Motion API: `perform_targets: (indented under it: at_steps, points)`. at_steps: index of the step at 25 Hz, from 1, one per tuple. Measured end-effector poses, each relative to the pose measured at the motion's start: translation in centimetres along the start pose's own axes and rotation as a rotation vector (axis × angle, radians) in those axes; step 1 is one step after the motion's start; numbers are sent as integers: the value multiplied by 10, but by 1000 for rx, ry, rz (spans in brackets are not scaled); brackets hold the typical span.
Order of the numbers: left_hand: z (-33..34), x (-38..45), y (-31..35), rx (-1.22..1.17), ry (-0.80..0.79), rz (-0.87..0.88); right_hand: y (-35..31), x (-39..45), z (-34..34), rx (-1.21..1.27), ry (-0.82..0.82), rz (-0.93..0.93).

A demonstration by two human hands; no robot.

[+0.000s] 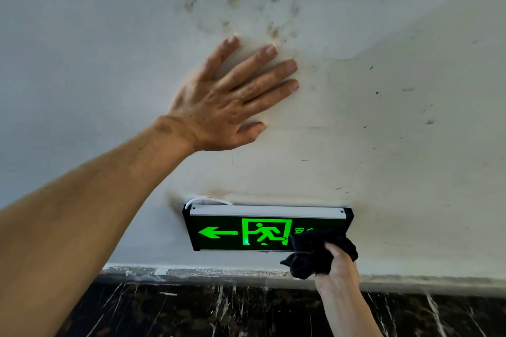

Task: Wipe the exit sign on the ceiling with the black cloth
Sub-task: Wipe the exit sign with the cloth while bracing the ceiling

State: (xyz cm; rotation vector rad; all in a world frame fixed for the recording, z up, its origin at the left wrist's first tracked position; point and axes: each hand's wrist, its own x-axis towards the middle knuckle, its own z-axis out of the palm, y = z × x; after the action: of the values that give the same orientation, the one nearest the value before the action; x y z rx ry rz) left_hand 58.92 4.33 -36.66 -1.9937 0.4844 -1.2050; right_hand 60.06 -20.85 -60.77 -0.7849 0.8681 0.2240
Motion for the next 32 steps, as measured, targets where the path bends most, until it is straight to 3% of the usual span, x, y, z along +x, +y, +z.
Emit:
perform_targets:
  at_steps: [8,13,17,20,23,26,32]
  points:
    - [-7,2,-1,-39,-61,3,-15,-31,5,-25,-148,-146]
    - [-23,5,-2,-170,-213,-31,-23,-82,-5,-140,-467,-171]
    - [-50,8,-2,-261,-401,-67,-35,-123,-11,-152,-629,-201]
    - [-81,17,28,-431,-396,-146,-47,-140,-15,-171,-704,-189]
    - [-116,11,79,-936,-361,-539,-58,-151,-14,-199,-738,-192]
    - [-142,-10,125,-1437,-426,-971,-65,-161,-11,-257,-717,-245]
    - [-159,-28,164,-1952,-313,-1438,-60,-175,-5,-455,-660,-281]
